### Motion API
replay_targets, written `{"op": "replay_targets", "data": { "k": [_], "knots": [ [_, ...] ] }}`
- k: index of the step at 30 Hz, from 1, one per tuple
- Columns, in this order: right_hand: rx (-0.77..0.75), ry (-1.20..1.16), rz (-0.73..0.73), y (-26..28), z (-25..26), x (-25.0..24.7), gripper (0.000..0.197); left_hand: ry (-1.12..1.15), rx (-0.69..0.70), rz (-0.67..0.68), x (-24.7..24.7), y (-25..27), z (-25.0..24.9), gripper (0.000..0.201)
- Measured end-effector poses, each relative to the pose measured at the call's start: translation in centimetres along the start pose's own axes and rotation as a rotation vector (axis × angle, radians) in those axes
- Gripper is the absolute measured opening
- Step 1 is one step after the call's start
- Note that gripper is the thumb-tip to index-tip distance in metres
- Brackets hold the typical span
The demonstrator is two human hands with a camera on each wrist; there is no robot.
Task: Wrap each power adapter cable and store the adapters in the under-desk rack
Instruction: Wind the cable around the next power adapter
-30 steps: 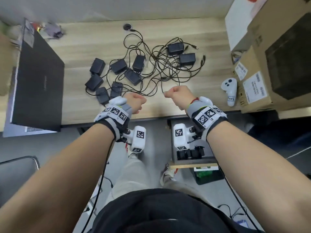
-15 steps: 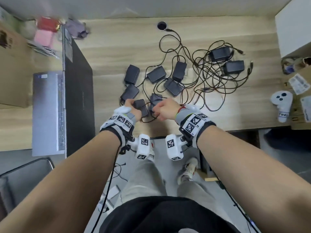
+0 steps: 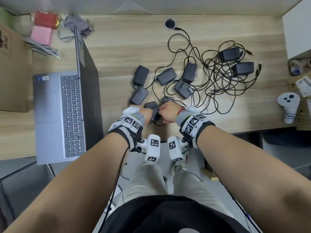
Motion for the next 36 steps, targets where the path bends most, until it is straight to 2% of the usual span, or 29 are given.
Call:
{"op": "replay_targets", "data": {
  "k": [1,2,5,9,11,13,15,19,22,24,29,31,36],
  "knots": [
    [-0.003,-0.025,-0.008,-0.1,-0.2,-0.3,0.023,0.074,-0.004,0.088,0.9,0.5,-0.2,0.023],
    [-0.006,-0.036,-0.013,0.1,-0.3,-0.6,0.026,0.109,-0.001,0.107,1.0,1.0,-0.1,0.027],
    [-0.015,-0.035,0.002,0.7,-0.5,-1.2,0.033,0.241,0.018,0.101,1.1,2.9,-1.9,0.036],
    [-0.047,-0.151,0.062,2.9,0.3,-2.3,0.035,0.407,0.030,0.138,0.9,5.8,-4.6,0.026],
    [-0.088,-0.322,0.099,4.8,1.0,-3.4,0.034,0.394,0.066,0.124,0.1,7.4,-6.0,0.024],
    [-0.114,-0.435,0.119,7.0,1.5,-5.2,0.029,0.340,0.093,0.152,-0.5,8.8,-7.1,0.014],
    [-0.173,-0.404,0.127,9.2,2.0,-7.0,0.029,0.336,0.141,0.165,-1.1,10.4,-8.5,0.015],
    [-0.238,-0.289,0.118,10.8,2.6,-10.2,0.043,0.340,0.156,0.180,-2.2,13.3,-10.9,0.036],
    [-0.267,-0.222,0.069,12.3,2.7,-12.8,0.053,0.256,0.222,0.161,-3.1,16.1,-13.7,0.028],
    [-0.302,-0.216,0.017,13.7,3.0,-14.6,0.057,0.159,0.264,0.127,-4.0,17.9,-15.5,0.020],
    [-0.371,-0.405,-0.065,16.4,3.6,-18.6,0.042,-0.103,0.440,-0.045,-6.6,20.3,-20.1,0.039],
    [-0.401,-0.406,-0.096,17.4,3.8,-19.4,0.043,-0.100,0.477,-0.057,-6.7,20.9,-21.2,0.039],
    [-0.382,-0.509,-0.134,17.2,3.6,-20.0,0.049,0.033,0.508,-0.036,-5.8,21.5,-22.3,0.025]
  ]
}}
Point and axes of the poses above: each hand's wrist, its own y-axis away from the middle knuckle, its own x-axis out of the palm, z = x × y, the point moved 8 cm from there along -y, towards the middle knuckle, and after that the axes turned 7 degrees about x, right-handed, at the moved point
